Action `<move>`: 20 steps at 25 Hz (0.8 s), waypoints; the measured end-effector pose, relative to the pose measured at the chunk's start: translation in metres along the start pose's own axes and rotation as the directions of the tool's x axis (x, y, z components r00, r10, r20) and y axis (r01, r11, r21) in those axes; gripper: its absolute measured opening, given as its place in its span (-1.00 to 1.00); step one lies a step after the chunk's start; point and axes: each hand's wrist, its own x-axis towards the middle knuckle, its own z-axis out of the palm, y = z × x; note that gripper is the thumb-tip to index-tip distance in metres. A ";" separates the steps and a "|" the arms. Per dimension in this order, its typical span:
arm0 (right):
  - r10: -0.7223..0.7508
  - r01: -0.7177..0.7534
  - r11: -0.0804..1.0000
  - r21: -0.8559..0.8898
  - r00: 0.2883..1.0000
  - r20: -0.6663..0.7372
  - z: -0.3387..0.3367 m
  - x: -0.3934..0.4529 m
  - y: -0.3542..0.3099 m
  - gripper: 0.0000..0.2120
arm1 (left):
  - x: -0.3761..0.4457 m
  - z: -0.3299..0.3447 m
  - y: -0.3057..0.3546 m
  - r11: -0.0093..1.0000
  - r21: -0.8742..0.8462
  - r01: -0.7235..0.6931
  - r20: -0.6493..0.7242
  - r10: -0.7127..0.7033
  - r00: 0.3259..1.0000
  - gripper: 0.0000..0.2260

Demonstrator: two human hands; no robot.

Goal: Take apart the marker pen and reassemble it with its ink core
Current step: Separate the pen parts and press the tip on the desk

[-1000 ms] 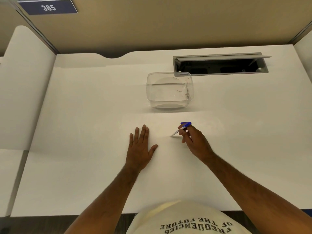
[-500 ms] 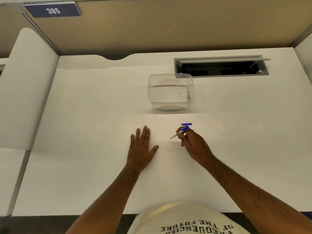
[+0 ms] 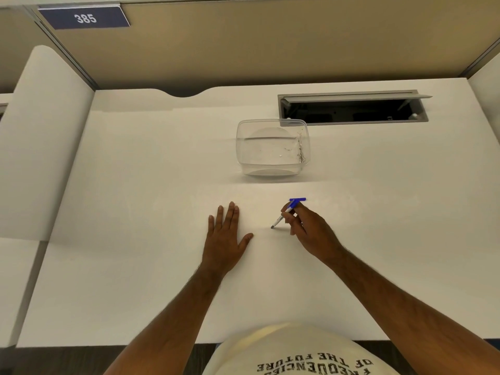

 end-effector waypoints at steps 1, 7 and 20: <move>0.001 -0.001 1.000 0.014 1.000 -0.006 -0.001 -0.001 -0.001 -0.76 | 0.000 0.000 0.000 1.000 0.001 0.001 0.002 -0.001 1.000 -0.24; -0.040 0.044 0.995 0.088 0.998 -0.047 -0.010 -0.003 -0.005 -0.81 | -0.001 0.000 -0.001 1.000 -0.007 0.004 0.004 -0.004 1.000 -0.24; -0.022 0.064 0.974 0.217 0.981 -0.192 -0.039 -0.005 -0.007 -0.91 | 0.000 -0.003 0.001 1.000 -0.010 0.009 0.020 -0.009 1.000 -0.24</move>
